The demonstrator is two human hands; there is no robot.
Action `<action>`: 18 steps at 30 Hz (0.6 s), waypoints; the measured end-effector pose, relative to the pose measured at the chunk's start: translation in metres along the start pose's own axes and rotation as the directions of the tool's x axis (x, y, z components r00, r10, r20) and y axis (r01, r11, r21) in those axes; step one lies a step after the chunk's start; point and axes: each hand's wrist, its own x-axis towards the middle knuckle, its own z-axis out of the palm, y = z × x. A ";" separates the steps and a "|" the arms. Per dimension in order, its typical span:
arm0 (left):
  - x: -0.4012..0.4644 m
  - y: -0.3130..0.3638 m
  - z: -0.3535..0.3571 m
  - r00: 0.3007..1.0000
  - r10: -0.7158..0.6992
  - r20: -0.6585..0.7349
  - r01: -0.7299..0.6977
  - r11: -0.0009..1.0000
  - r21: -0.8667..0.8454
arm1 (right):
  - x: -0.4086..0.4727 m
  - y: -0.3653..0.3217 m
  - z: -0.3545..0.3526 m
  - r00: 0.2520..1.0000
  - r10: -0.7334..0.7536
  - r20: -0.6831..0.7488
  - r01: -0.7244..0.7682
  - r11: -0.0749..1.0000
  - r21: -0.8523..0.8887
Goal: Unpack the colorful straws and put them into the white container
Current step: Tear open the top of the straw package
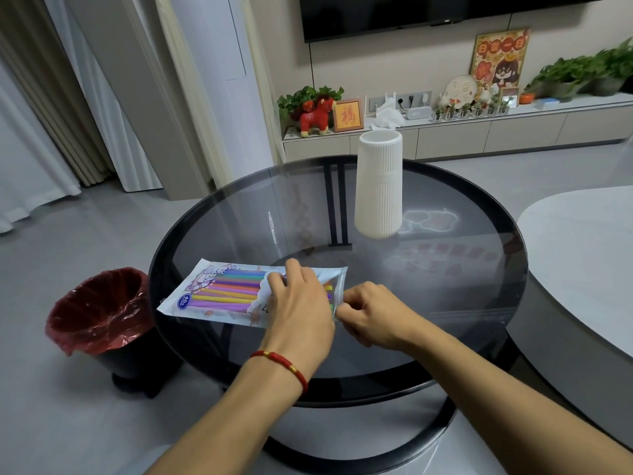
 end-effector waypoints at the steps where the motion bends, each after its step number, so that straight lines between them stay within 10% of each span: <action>1: 0.001 -0.005 -0.004 0.999 0.033 -0.013 -0.034 0.999 -0.038 | 0.000 0.000 -0.002 1.000 0.001 -0.027 -0.001 1.000 -0.002; 8: 0.024 -0.044 -0.020 0.850 0.507 0.144 -0.428 0.823 -0.373 | 0.003 0.008 -0.016 1.000 0.023 -0.015 -0.023 0.999 0.037; 18: 0.051 -0.060 0.022 0.803 0.594 -0.048 -0.592 0.786 -0.179 | 0.003 0.013 -0.027 0.997 0.012 0.071 -0.005 0.996 -0.092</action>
